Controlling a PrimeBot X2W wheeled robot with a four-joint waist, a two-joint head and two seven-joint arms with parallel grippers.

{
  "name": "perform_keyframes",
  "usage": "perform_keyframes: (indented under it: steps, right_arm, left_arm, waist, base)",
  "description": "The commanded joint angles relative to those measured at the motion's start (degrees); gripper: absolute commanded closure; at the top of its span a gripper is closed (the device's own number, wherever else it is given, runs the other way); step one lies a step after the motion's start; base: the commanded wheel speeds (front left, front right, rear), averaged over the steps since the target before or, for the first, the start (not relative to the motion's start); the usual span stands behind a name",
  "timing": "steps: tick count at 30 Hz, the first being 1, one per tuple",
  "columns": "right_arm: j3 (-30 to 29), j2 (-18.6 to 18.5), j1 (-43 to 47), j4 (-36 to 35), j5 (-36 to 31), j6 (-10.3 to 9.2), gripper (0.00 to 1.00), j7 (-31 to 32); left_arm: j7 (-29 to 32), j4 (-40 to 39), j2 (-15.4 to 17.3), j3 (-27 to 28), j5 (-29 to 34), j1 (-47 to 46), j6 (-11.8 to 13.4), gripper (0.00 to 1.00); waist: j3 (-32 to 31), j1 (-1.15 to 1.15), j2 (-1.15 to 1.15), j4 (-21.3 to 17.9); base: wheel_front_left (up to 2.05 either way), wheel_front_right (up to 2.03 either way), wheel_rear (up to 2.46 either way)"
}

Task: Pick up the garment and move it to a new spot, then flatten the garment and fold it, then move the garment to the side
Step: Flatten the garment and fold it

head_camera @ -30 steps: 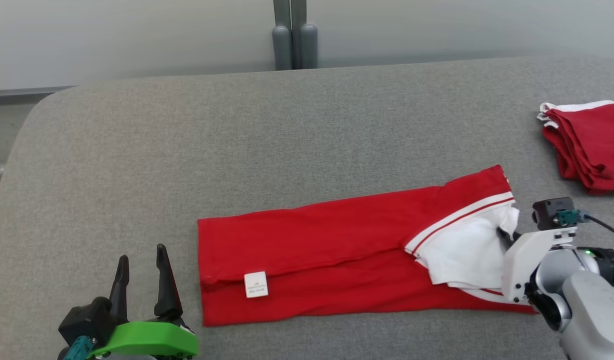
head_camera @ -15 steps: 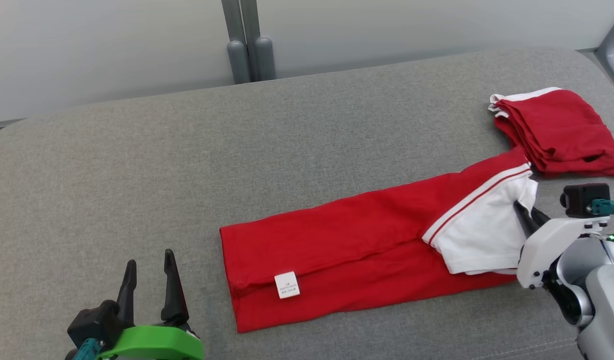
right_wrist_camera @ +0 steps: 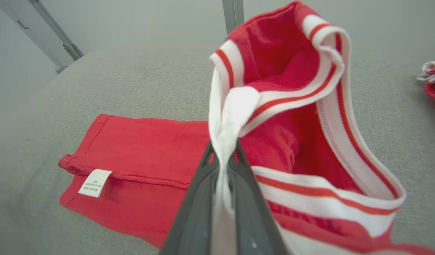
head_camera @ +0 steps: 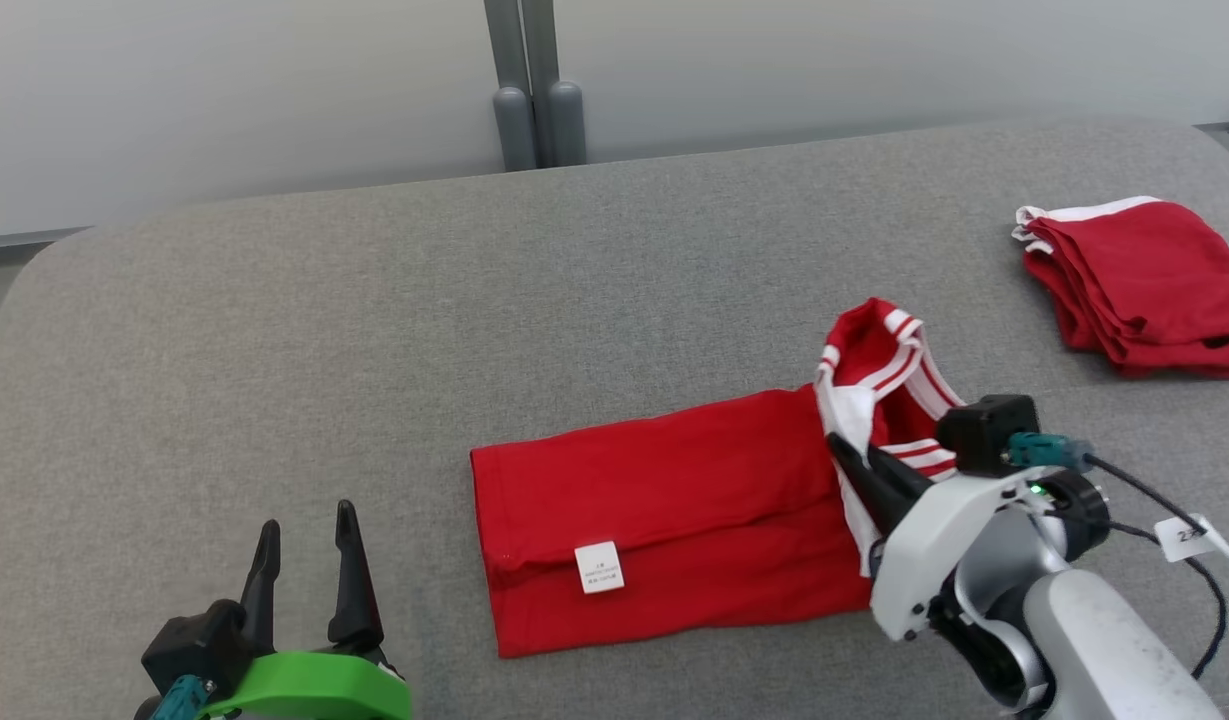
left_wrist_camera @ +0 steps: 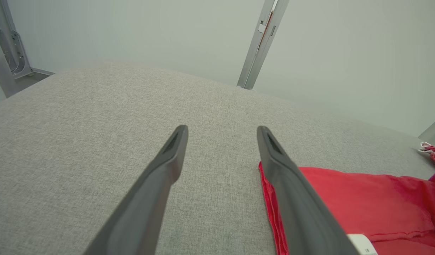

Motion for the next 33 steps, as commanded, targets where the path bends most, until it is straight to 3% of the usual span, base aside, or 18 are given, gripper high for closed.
perform_keyframes:
  steps: [1,7,14,32,33]
  right_arm:
    - [1.2,1.0,0.7,-0.5,0.7,-0.01,1.00,0.4]
    - [5.8,6.0,-1.7,1.4,1.3,-0.01,1.00,-0.2]
    - [11.3,10.0,-6.9,9.5,2.2,0.00,1.00,-1.4]
    - [22.9,11.5,-17.8,29.3,11.8,0.00,1.00,-8.5]
    - [23.5,11.5,-18.3,30.0,12.2,0.00,0.88,-8.7]
  left_arm:
    - [-0.1,0.0,0.3,0.0,-0.1,-0.2,0.1,0.00]
    - [-0.1,0.3,0.3,-0.2,-0.3,-1.1,-0.2,0.00]
    - [-0.1,1.0,-0.3,-1.5,0.0,-2.4,-0.6,0.00]
    - [-0.4,3.5,-1.5,-3.3,0.0,-4.7,-1.4,0.00]
    - [-0.4,3.7,-1.6,-3.4,0.0,-4.7,-1.4,0.00]
  waist:
    - [-0.1,0.00,0.00,0.9]
    - [0.0,0.00,0.00,2.7]
    - [0.2,0.00,0.00,5.3]
    - [0.3,0.00,0.00,10.6]
    - [0.1,0.00,0.00,10.7]
  base:
    - [0.00,0.00,0.00]
    - [0.00,0.00,0.00]
    - [0.00,0.00,0.00]
    - [0.00,0.00,0.00]
    - [0.00,0.00,0.00]
